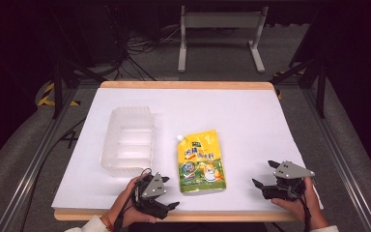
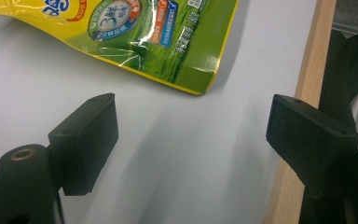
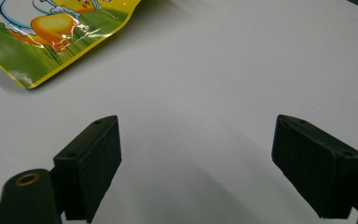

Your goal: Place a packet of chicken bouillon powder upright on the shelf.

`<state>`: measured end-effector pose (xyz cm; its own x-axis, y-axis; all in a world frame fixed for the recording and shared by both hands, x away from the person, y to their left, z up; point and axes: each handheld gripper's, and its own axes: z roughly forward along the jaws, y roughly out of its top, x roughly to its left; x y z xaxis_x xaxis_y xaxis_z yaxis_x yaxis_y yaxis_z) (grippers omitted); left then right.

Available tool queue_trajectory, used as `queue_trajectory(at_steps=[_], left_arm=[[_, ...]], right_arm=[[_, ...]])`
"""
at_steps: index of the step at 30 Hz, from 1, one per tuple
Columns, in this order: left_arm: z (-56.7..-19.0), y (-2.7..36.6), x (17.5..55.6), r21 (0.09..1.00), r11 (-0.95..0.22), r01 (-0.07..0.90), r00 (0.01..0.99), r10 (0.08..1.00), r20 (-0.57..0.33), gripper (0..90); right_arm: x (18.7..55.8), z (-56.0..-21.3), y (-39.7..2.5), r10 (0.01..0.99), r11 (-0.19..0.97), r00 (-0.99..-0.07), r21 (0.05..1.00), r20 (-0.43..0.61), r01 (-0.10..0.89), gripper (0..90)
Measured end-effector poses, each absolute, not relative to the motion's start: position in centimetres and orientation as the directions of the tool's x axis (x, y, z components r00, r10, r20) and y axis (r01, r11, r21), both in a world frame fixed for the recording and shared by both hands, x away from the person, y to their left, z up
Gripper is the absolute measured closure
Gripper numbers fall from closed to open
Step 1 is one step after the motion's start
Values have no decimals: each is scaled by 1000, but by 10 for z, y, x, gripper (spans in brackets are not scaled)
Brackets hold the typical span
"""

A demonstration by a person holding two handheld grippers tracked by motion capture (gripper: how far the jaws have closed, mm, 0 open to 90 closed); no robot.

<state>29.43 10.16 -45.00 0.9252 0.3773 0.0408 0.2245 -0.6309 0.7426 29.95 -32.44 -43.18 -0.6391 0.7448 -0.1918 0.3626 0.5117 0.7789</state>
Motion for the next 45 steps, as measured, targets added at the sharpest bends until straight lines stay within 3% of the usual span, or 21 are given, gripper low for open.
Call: queue_trajectory(at_steps=[9, 14, 20, 28, 37, 42, 45], left_arm=[[-451, 105, 292, 738, -629, 244, 923, 383, 21, 206], [-450, 106, 292, 743, -606, 283, 922, 385, -37, 230], [-451, 100, 291, 735, -597, 323, 917, 389, -87, 247], [-454, 85, 291, 718, -593, 364, 910, 390, -139, 239], [-456, 82, 298, 721, -571, 393, 897, 412, -163, 197], [-456, 83, 303, 722, -560, 406, 896, 401, -192, 191], [-456, 80, 306, 724, -550, 416, 890, 409, -201, 182]], right_arm=[[307, -432, -320, 741, 505, -650, 780, -172, 369, 164], [315, -430, -315, 728, 500, -669, 782, -147, 372, 166], [343, -426, -304, 709, 468, -704, 783, -55, 410, 165], [392, -429, -276, 654, 406, -740, 752, 157, 519, 139], [425, -442, -233, 590, 431, -761, 691, 271, 580, 112], [426, -444, -217, 542, 405, -769, 696, 339, 593, 221], [423, -445, -208, 524, 405, -775, 697, 352, 591, 359]])
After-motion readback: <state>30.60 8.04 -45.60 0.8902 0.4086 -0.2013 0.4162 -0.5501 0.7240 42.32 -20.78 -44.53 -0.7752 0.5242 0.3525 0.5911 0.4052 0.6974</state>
